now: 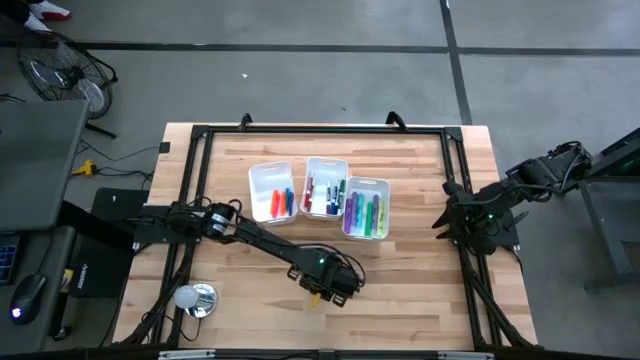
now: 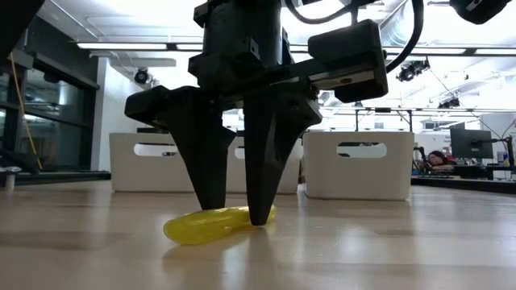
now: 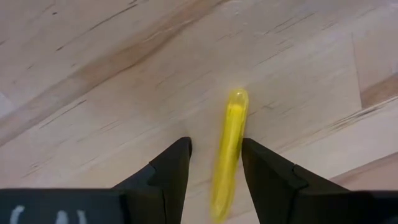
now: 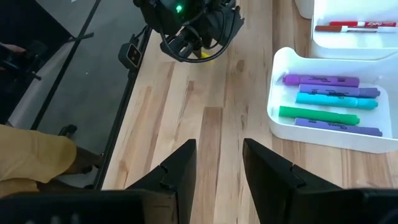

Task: Pick & Place Markers
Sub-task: Put the yellow pen into the left white bin

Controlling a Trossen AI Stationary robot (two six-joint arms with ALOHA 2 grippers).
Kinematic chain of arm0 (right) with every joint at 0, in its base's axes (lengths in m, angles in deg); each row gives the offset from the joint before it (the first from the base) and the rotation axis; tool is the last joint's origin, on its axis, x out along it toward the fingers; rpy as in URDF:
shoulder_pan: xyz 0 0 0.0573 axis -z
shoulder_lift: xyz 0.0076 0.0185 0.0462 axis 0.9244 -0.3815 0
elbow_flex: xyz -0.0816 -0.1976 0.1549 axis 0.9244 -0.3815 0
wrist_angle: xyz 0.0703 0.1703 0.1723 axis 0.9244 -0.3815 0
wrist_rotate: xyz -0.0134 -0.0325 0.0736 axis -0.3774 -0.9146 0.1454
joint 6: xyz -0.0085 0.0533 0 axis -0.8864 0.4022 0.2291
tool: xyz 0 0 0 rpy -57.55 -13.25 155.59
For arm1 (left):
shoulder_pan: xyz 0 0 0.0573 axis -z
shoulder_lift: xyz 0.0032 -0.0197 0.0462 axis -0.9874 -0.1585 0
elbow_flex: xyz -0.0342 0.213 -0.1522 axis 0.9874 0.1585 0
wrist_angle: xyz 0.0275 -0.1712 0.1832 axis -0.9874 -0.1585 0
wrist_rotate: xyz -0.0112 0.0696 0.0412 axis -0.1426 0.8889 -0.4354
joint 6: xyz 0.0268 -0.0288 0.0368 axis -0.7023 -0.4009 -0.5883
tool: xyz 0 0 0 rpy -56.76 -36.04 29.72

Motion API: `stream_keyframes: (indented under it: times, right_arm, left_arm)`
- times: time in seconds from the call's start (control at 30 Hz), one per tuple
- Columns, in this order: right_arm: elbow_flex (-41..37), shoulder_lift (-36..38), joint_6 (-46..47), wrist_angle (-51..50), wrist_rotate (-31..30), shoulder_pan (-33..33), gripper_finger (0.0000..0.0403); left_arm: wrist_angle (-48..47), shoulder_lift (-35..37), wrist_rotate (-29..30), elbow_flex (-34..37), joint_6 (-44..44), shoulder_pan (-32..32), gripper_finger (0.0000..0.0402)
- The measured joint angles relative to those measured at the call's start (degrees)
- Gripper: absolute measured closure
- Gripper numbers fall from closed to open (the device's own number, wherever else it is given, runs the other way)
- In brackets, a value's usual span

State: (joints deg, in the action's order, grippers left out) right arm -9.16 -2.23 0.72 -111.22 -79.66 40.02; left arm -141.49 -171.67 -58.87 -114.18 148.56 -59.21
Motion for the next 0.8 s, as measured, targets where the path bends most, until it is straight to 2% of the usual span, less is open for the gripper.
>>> stream_keyframes:
  times: [0.37, 0.8]
  right_arm:
    - [0.0, 0.0, -0.2, 0.0, 0.0, 0.0, 0.0282]
    - [0.0, 0.0, 0.0, 0.0, 0.2, 0.0, 0.0282]
  left_arm:
    - [0.2, 0.0, 1.0, 0.0, 0.0, 0.0, 0.0263]
    - [1.5, 0.0, 1.4, 0.2, 0.2, 0.1, 0.0375]
